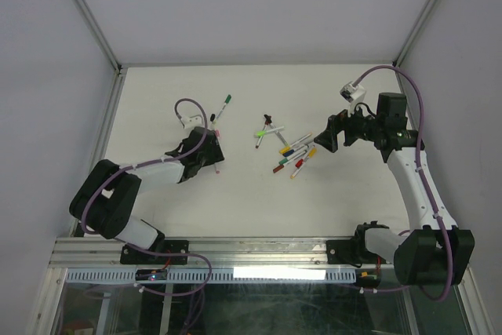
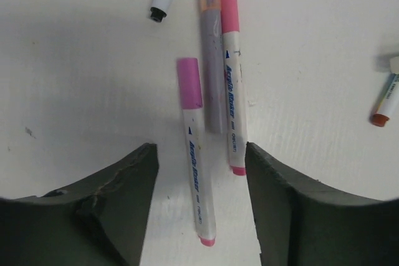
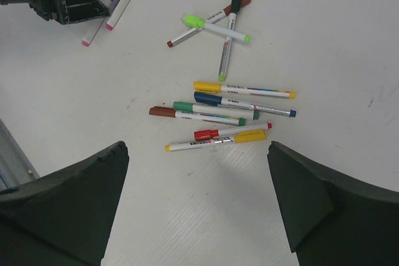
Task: Open the pen caps
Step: Pick up the pen from the center of the board.
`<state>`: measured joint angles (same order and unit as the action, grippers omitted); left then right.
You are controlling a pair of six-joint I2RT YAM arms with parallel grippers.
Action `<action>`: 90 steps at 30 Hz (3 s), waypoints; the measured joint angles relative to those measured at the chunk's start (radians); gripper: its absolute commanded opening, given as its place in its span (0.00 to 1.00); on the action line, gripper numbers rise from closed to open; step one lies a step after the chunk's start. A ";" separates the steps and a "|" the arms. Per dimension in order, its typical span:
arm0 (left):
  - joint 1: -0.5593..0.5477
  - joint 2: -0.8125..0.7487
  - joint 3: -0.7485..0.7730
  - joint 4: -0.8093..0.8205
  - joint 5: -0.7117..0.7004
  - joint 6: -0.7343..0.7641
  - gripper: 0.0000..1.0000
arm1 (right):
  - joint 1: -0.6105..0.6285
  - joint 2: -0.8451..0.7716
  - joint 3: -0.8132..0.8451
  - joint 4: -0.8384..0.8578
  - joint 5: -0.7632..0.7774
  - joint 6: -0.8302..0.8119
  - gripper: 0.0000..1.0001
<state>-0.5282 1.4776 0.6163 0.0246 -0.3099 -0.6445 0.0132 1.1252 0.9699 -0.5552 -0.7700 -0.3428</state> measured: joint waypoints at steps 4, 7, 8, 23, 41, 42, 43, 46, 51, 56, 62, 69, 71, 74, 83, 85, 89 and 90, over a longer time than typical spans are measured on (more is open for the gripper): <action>0.000 0.068 0.051 -0.003 -0.033 0.004 0.34 | 0.000 0.000 0.000 0.000 -0.001 0.000 0.97; 0.000 0.114 0.100 -0.023 -0.055 0.006 0.30 | 0.000 0.000 0.000 0.000 -0.001 0.000 0.97; 0.000 0.121 0.109 -0.029 -0.061 0.005 0.30 | 0.000 0.000 0.000 0.000 -0.001 0.000 0.97; -0.014 0.102 0.126 -0.139 -0.117 -0.003 0.38 | 0.005 0.000 0.000 0.000 -0.001 0.000 0.97; -0.023 0.042 0.098 -0.227 -0.108 -0.003 0.40 | 0.005 0.000 0.000 0.000 -0.005 0.000 0.97; -0.023 0.042 0.098 -0.228 -0.108 -0.003 0.40 | 0.005 0.000 0.000 0.000 -0.005 0.000 0.97; -0.023 0.042 0.098 -0.229 -0.109 -0.003 0.39 | 0.005 0.000 0.000 0.000 -0.005 0.000 0.97; -0.023 0.042 0.098 -0.235 -0.111 -0.003 0.37 | 0.005 0.000 0.000 0.000 -0.005 0.000 0.97; -0.023 0.042 0.098 -0.246 -0.120 -0.003 0.29 | 0.006 0.000 0.000 0.000 -0.006 0.000 0.97; -0.026 0.034 0.103 -0.294 -0.136 -0.003 0.28 | 0.008 0.000 0.000 0.000 -0.009 0.000 0.97; -0.035 0.022 0.106 -0.351 -0.146 -0.003 0.29 | 0.010 0.000 0.000 0.000 -0.014 0.000 0.97; -0.035 0.025 0.117 -0.388 -0.160 -0.003 0.33 | 0.011 0.000 0.000 0.000 -0.023 0.000 0.97; -0.035 0.027 0.123 -0.395 -0.161 -0.003 0.33 | 0.012 0.000 0.000 0.000 -0.023 0.000 0.98; -0.035 0.027 0.127 -0.406 -0.160 -0.003 0.34 | 0.012 0.000 0.000 0.000 -0.024 0.000 0.97; -0.036 -0.030 0.127 -0.451 -0.153 -0.002 0.37 | 0.016 0.000 0.000 0.000 -0.024 0.000 0.97; -0.036 -0.040 0.128 -0.451 -0.153 -0.002 0.37 | 0.016 0.000 0.000 0.000 -0.024 0.000 0.97; -0.036 -0.036 0.129 -0.452 -0.151 0.000 0.37 | 0.017 0.000 0.000 0.000 -0.027 0.000 0.98; -0.036 -0.028 0.132 -0.452 -0.152 0.000 0.37 | 0.018 0.000 0.000 0.000 -0.027 0.000 0.97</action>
<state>-0.5640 1.4494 0.7479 -0.4274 -0.4618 -0.6445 0.0307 1.1252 0.9699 -0.5552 -0.7971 -0.3431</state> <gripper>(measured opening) 0.372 0.974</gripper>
